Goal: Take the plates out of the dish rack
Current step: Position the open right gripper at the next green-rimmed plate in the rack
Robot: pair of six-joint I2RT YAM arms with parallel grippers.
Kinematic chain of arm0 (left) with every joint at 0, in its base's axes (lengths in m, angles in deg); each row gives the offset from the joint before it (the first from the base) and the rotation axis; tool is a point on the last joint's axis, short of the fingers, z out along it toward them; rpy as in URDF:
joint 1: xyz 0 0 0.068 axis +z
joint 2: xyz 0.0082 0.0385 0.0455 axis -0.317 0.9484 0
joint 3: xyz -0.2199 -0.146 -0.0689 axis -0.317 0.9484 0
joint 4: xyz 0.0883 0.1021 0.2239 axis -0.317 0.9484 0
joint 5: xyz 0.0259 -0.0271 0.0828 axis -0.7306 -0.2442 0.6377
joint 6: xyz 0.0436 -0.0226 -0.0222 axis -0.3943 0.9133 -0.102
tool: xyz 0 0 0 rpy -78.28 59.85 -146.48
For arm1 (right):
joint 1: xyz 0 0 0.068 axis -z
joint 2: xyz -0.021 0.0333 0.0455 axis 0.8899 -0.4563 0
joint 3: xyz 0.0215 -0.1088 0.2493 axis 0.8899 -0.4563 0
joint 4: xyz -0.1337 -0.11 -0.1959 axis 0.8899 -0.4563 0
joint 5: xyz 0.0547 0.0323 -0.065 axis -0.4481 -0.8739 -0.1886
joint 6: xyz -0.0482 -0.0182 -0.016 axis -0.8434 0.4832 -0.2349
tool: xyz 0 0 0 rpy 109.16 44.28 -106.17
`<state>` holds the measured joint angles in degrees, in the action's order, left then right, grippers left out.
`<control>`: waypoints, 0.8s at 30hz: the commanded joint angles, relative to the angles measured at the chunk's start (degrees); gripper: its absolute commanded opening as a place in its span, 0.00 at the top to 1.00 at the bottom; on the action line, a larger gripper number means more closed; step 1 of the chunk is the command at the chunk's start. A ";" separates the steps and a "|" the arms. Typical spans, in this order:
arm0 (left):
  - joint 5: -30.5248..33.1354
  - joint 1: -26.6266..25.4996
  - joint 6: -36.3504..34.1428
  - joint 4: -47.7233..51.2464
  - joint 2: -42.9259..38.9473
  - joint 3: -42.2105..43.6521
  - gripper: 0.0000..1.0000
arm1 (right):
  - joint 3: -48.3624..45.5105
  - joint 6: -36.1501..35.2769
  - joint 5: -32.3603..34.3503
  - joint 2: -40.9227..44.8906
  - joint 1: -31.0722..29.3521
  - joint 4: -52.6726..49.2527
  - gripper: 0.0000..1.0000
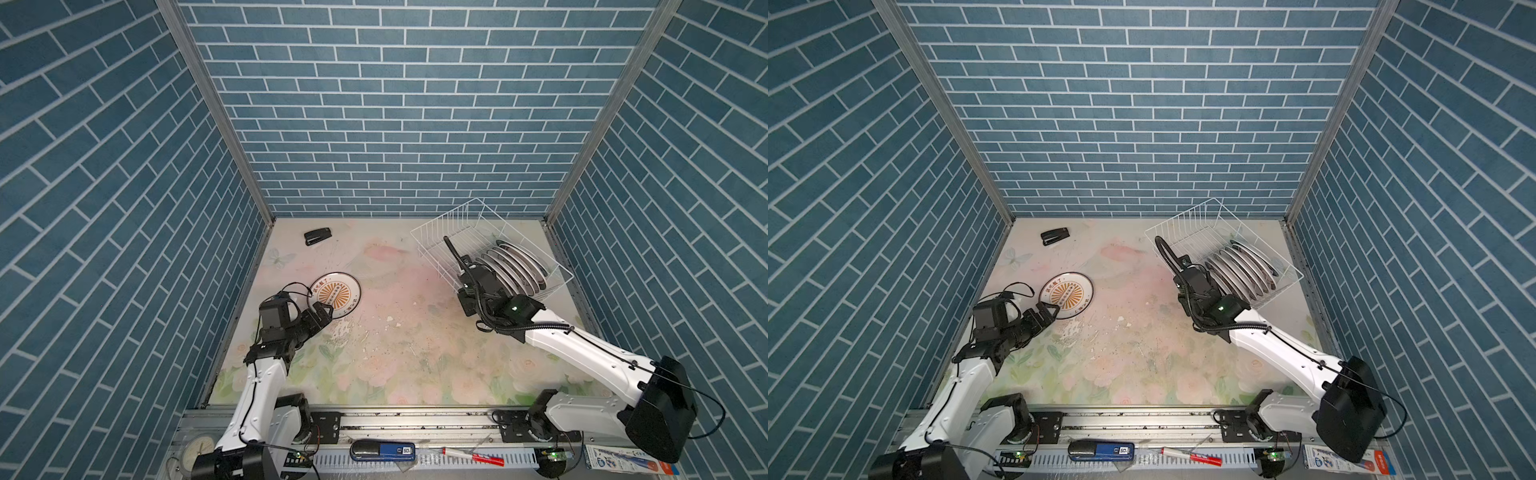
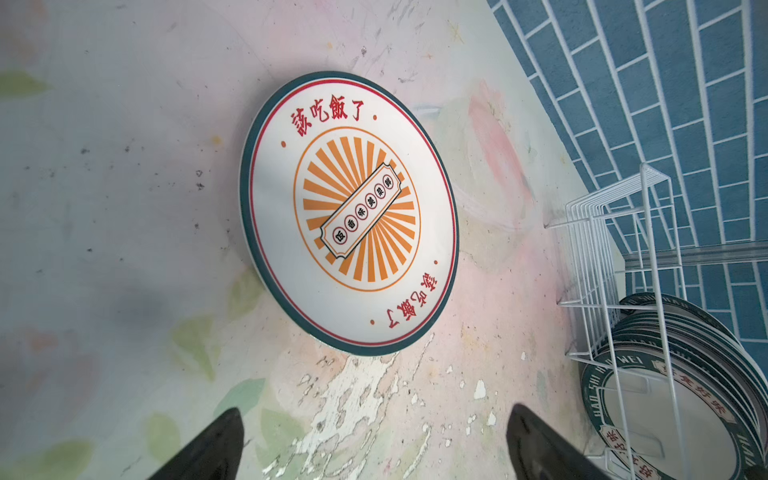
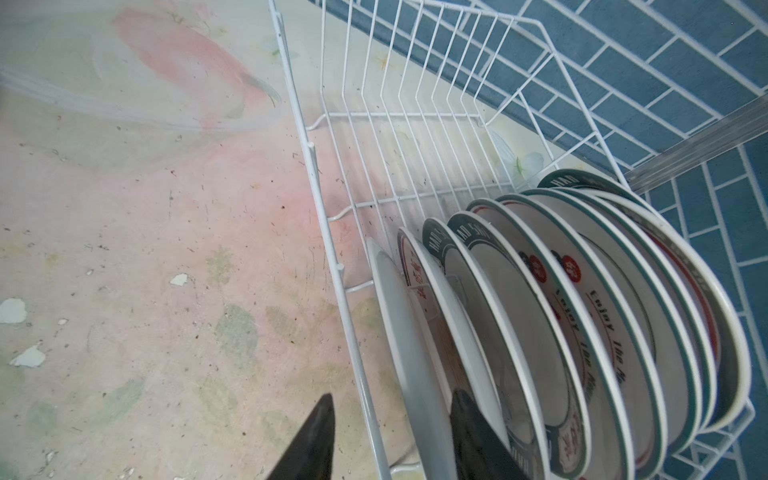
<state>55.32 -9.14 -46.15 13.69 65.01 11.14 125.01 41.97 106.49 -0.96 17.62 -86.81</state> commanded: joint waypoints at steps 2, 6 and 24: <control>-0.02 -0.29 -0.91 -0.36 -0.05 0.75 0.01 | 2.23 1.36 3.43 -1.22 -0.04 -1.72 0.54; -0.13 -0.29 -0.91 -0.59 -0.03 0.90 0.01 | 2.24 1.68 3.47 -1.70 0.25 -2.22 0.54; 0.24 -0.30 -1.02 -0.08 0.08 0.33 0.01 | 2.26 0.99 5.42 -7.27 2.96 -2.71 0.63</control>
<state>55.19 -9.14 -46.17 13.63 65.01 11.16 125.01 42.36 110.38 -7.23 20.31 -88.54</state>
